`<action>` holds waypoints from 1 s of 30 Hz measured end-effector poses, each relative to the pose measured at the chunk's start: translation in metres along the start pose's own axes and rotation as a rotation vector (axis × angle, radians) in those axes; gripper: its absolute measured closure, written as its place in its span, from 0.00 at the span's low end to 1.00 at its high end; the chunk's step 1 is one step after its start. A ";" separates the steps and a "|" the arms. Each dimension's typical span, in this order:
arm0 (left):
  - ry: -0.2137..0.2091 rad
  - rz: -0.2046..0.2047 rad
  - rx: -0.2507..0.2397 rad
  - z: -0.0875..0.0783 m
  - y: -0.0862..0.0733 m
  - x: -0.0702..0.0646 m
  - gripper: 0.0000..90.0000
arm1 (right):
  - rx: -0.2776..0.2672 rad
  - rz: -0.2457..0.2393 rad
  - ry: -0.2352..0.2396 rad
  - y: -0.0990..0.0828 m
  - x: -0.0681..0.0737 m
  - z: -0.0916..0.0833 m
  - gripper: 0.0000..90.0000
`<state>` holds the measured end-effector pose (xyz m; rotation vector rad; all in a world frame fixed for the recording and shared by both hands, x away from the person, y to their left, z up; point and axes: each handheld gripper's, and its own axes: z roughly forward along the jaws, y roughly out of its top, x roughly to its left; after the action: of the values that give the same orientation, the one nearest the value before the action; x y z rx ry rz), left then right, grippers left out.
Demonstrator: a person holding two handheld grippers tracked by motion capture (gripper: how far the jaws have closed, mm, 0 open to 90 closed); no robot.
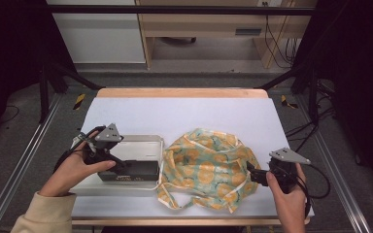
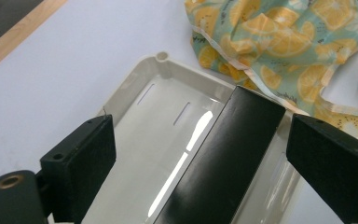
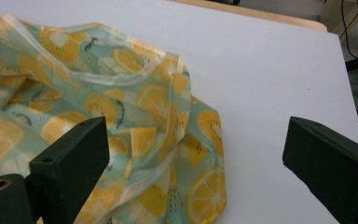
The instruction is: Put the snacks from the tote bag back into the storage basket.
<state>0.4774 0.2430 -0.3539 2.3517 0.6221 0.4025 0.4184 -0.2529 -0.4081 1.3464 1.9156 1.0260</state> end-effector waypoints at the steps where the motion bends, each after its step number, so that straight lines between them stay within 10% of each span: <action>1: 0.015 -0.005 0.002 -0.002 -0.002 0.002 0.09 | -0.005 0.000 0.001 0.002 0.000 0.001 0.08; 19: 0.238 -0.202 -0.046 -0.015 -0.041 0.042 0.10 | -0.033 0.079 -0.018 0.001 -0.009 0.008 0.08; 30: 0.268 -0.308 -0.086 -0.019 -0.075 0.065 0.09 | -0.037 0.095 -0.038 -0.009 -0.017 0.005 0.08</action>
<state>0.4988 0.3372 -0.3822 2.0918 1.0539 0.5941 0.4230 -0.2691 -0.4180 1.4370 1.8114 1.0689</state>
